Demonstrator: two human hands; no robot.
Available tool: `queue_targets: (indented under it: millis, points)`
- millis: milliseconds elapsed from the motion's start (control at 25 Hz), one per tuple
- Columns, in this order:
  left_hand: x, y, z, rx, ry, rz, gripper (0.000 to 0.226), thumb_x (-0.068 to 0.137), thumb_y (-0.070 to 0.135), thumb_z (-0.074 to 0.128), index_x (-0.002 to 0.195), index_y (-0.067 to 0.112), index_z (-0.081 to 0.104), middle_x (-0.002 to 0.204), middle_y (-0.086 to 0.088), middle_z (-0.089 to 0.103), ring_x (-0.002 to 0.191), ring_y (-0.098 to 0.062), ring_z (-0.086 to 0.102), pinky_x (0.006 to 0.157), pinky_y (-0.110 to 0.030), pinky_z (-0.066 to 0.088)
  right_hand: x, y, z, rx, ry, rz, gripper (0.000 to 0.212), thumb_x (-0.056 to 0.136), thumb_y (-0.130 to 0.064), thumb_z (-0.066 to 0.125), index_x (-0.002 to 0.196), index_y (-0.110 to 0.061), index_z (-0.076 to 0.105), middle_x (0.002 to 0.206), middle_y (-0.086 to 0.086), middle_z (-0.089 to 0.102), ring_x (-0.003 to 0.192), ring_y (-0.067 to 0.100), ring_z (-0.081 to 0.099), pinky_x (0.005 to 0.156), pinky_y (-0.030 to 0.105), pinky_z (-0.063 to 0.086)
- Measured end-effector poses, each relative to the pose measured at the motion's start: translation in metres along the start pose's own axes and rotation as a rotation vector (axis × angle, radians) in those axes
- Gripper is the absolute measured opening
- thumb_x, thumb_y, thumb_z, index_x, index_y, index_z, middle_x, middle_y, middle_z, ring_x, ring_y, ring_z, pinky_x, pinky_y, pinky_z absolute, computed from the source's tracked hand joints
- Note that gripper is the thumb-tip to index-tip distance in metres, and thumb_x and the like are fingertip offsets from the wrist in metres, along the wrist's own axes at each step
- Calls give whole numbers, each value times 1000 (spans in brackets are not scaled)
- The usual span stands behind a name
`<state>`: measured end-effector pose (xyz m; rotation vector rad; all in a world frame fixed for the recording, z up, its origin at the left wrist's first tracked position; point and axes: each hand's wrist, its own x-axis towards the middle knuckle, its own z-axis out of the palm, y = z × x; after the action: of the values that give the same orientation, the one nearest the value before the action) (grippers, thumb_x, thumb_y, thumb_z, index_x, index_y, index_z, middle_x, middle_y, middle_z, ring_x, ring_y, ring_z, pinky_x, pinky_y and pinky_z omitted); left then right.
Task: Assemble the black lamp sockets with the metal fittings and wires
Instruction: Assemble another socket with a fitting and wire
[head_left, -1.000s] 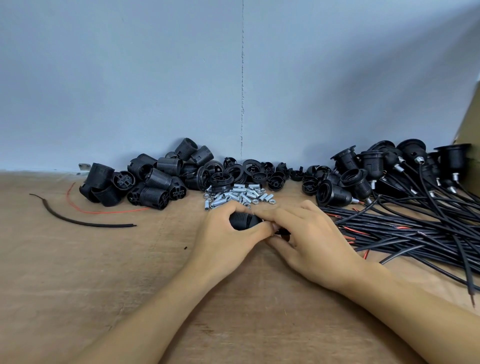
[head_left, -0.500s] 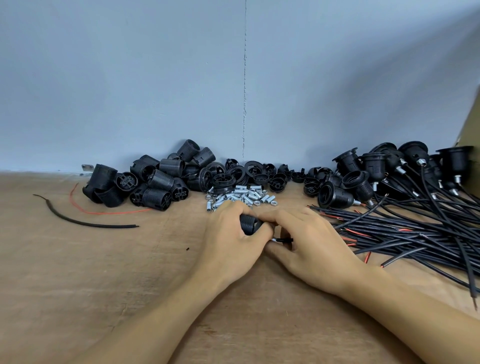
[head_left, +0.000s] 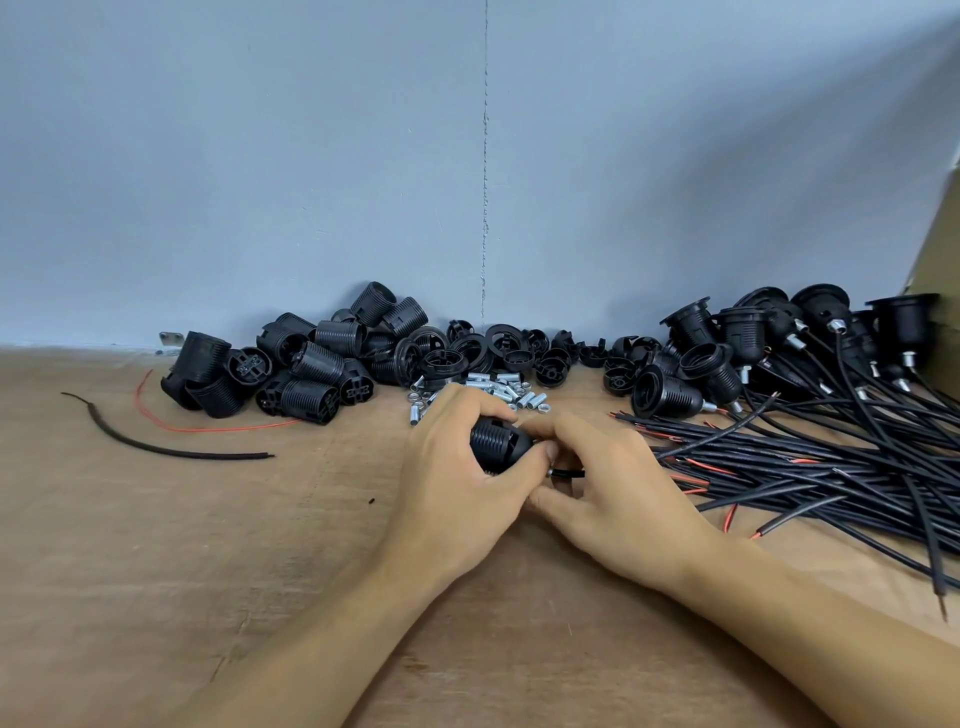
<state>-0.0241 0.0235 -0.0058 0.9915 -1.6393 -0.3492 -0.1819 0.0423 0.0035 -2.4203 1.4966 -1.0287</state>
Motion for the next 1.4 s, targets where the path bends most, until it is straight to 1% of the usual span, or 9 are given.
queue_targets:
  millis: [160, 280, 360, 480, 600, 720, 880, 1200, 1400]
  points:
    - [1, 0, 0, -6, -15, -30, 32, 68, 27, 89, 87, 29, 64, 89, 14, 60, 86, -1, 60, 73, -8, 41, -1, 0, 0, -2, 7, -22, 44, 78, -41, 53, 120, -30, 59, 98, -15, 67, 91, 12, 61, 83, 41, 50]
    - [2, 0, 2, 14, -92, -118, 31, 67, 46, 81, 89, 30, 66, 90, 16, 62, 90, 1, 60, 74, -11, 43, -1, 0, -2, -30, 12, -52, 42, 79, -29, 58, 120, -24, 59, 92, -8, 65, 89, 16, 60, 80, 43, 49]
    - [3, 0, 2, 26, -141, -214, 41, 61, 62, 71, 86, 29, 67, 86, 13, 65, 85, -2, 62, 75, -23, 50, -1, 0, -2, -81, -8, -80, 42, 80, -25, 62, 122, -20, 58, 95, -4, 65, 91, 19, 58, 79, 44, 48]
    - [4, 0, 2, 33, -197, -314, 46, 61, 66, 68, 85, 26, 68, 84, 8, 68, 81, -9, 65, 74, -40, 55, -2, 1, -2, -126, -7, -114, 39, 82, -19, 71, 118, -17, 58, 97, -4, 63, 92, 16, 54, 78, 37, 45]
    - [2, -2, 4, 80, -216, -288, 32, 72, 56, 73, 83, 27, 64, 88, 10, 62, 82, -1, 57, 68, -21, 44, -2, 1, -2, -110, -20, -100, 39, 81, -16, 71, 118, -18, 58, 95, -5, 62, 89, 12, 50, 73, 27, 39]
    - [1, -3, 5, 108, -198, -249, 26, 76, 48, 73, 82, 27, 60, 88, 11, 56, 85, 1, 52, 67, -13, 37, -2, 2, -1, -99, -28, -88, 40, 81, -13, 70, 118, -18, 58, 96, -3, 63, 88, 12, 50, 71, 26, 39]
    - [1, -5, 7, 150, -216, -204, 25, 79, 45, 71, 86, 24, 59, 91, 10, 53, 89, 2, 49, 70, -11, 36, -2, 2, -1, -103, -43, -74, 39, 81, -12, 67, 117, -18, 57, 99, -3, 64, 90, 18, 55, 76, 36, 44]
    - [0, -9, 8, 121, -170, -149, 20, 81, 42, 72, 84, 28, 59, 89, 12, 55, 91, 2, 51, 73, -11, 37, -2, 4, 1, -102, -19, -70, 44, 81, -16, 67, 123, -24, 56, 100, -7, 64, 93, 13, 54, 78, 34, 45]
    - [1, -13, 5, -9, -274, -221, 37, 76, 48, 71, 108, 39, 57, 107, 19, 60, 103, 4, 56, 88, -15, 44, 5, 13, 2, -190, 27, -4, 47, 86, -19, 65, 130, -29, 56, 112, -12, 65, 107, 13, 56, 94, 33, 41]
